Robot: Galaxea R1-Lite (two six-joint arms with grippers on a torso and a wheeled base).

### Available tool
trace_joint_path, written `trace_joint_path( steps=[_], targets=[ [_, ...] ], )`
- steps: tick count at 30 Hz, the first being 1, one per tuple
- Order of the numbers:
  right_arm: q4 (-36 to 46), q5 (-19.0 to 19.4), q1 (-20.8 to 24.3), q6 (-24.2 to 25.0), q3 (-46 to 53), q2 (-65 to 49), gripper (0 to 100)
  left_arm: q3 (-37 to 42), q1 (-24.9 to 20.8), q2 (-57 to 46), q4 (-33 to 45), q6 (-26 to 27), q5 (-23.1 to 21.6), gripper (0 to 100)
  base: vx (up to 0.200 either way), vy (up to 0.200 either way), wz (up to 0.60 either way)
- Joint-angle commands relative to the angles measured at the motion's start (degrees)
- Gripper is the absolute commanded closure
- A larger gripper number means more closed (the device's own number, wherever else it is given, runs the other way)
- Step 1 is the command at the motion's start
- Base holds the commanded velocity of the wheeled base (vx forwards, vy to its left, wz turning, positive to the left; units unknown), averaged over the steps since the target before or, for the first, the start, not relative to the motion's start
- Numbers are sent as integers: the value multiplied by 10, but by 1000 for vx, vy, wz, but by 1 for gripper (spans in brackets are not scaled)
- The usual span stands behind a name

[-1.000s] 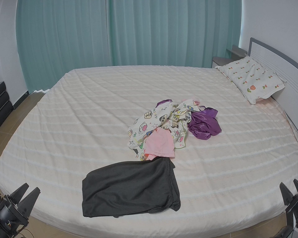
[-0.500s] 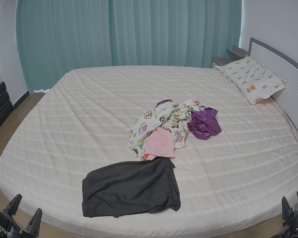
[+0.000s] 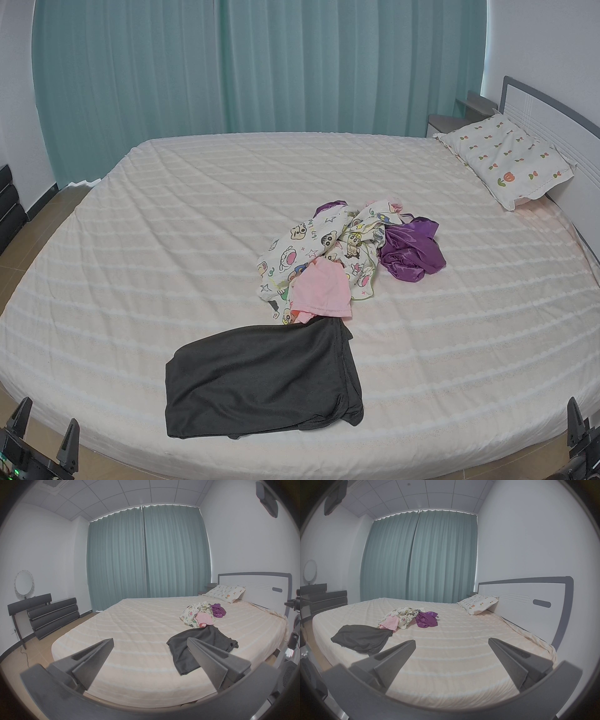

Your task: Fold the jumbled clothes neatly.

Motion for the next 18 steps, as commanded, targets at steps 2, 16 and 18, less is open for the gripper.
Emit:
trace_joint_path(
  steps=[2,16,18],
  targets=[
    [4,-1,3,14,1,1,0,10,-8,2,2,-15,3,0,0,0,0],
    [-20,5,0,61,12,-5,0,10,-45,-54,2,-19,4,0,0,0,0],
    [-39,24,0,109,16,-4,0,10,-45,-54,2,-22,5,0,0,0,0]
  ],
)
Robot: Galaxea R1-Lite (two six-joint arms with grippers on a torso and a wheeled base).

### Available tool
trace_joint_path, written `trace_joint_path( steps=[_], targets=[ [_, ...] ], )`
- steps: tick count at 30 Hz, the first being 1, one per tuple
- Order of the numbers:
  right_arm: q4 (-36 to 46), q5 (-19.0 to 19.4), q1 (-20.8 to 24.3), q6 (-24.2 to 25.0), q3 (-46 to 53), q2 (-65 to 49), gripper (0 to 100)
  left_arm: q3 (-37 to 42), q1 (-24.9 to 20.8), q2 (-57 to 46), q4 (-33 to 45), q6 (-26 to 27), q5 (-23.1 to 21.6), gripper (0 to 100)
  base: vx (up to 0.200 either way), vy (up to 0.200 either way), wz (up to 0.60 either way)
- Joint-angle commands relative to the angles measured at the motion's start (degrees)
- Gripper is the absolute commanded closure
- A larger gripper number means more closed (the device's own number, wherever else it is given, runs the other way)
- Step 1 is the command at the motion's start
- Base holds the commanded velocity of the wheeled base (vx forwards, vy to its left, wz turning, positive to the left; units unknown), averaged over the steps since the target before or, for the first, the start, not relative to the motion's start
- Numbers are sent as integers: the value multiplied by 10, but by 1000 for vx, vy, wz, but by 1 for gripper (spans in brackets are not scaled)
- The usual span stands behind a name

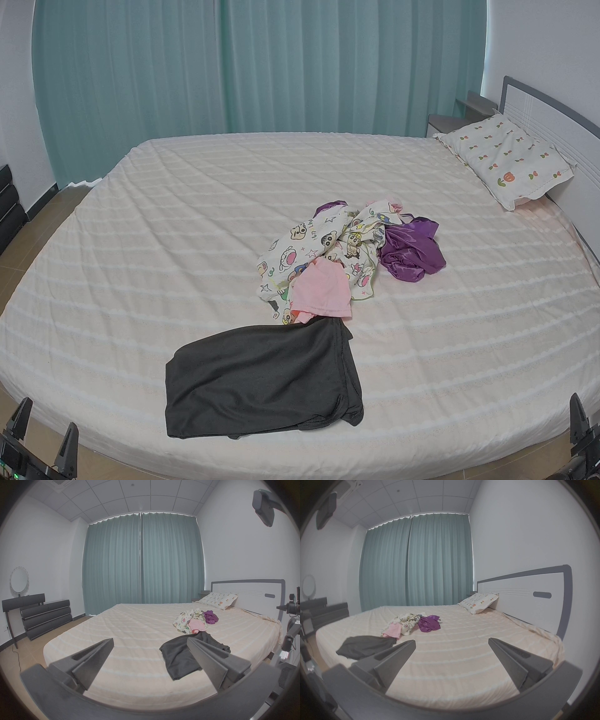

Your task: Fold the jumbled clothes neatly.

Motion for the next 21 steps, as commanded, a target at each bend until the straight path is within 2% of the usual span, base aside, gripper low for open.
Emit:
trace_joint_path(
  steps=[1,3,8,12,16,18,20,21],
  targets=[
    [-27,36,0,61,10,-4,0,10,-1,-11,0,-4,1,0,0,0,0],
    [-40,61,-1,61,15,-4,0,10,-1,-11,0,-4,1,0,0,0,0],
    [-40,63,-1,38,15,-4,0,10,-1,-11,0,-4,1,0,0,0,0],
    [-50,59,-1,-13,15,-5,0,10,-1,-11,0,-4,1,0,0,0,0],
    [-99,71,0,-13,15,-5,0,10,-1,-11,0,-4,1,0,0,0,0],
    [-79,76,0,-20,15,-5,0,10,-1,-11,0,-4,1,0,0,0,0],
    [-18,76,0,-23,10,-5,0,10,0,-11,0,-4,1,0,0,0,0],
    [-21,75,0,-18,11,-5,0,10,0,-11,0,-4,1,0,0,0,0]
  ],
)
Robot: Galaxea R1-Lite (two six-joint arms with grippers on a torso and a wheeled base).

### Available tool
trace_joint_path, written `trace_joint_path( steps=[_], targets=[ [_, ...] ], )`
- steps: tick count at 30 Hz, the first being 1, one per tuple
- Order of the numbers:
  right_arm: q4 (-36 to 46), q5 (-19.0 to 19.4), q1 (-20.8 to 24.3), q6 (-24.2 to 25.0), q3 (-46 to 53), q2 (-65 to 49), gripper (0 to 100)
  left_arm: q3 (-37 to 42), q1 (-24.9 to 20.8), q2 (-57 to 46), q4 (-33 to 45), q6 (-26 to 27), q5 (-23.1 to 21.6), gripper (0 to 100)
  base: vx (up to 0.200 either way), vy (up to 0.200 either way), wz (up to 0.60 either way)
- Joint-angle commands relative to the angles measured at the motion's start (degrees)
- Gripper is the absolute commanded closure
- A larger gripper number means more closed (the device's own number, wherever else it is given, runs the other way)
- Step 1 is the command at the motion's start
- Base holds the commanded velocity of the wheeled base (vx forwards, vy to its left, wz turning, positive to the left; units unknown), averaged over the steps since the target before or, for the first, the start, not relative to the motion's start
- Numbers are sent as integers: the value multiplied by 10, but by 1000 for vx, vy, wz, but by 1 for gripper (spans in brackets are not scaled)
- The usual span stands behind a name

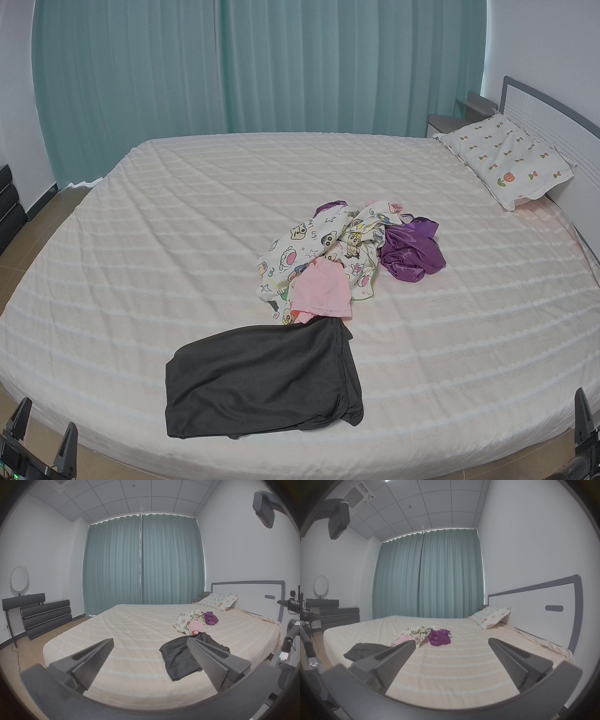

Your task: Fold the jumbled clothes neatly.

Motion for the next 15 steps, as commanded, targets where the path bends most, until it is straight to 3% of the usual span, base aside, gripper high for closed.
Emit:
trace_joint_path(
  steps=[1,15],
  targets=[
    [59,3,0,6,7,-6,0,10,0,-7,0,0,0,0,0,0,0],
    [98,6,0,11,7,-5,0,10,1,-7,0,-1,-1,0,0,0,0]
  ],
)
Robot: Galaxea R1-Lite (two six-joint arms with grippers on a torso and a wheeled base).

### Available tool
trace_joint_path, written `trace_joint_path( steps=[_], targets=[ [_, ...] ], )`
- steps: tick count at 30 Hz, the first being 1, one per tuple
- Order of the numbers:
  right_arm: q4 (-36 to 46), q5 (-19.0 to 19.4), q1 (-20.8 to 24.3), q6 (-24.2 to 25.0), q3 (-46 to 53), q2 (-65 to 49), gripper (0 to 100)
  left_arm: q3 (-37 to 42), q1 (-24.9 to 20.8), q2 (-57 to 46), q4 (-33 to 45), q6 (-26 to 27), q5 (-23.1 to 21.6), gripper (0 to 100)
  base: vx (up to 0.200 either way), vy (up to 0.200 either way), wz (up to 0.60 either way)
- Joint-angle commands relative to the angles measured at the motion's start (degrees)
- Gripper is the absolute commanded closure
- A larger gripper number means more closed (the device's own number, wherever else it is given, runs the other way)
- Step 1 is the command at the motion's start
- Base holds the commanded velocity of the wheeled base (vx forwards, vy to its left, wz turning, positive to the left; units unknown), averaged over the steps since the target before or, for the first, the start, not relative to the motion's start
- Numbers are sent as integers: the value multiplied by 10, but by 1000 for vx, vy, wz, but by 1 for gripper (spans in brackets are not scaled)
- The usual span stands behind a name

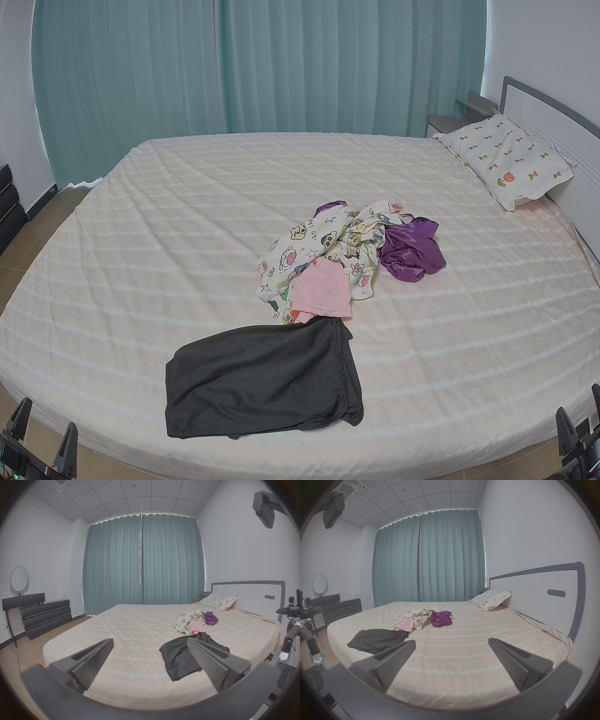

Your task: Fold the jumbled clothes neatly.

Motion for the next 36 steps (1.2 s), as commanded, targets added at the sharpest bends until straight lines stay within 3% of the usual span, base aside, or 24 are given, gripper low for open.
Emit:
trace_joint_path(
  steps=[1,36],
  targets=[
    [-3,0,0,1,7,-6,0,10,0,-7,0,0,0,0,0,0,0],
    [-12,0,1,9,10,-6,0,10,0,-6,0,0,0,0,0,0,0]
  ],
)
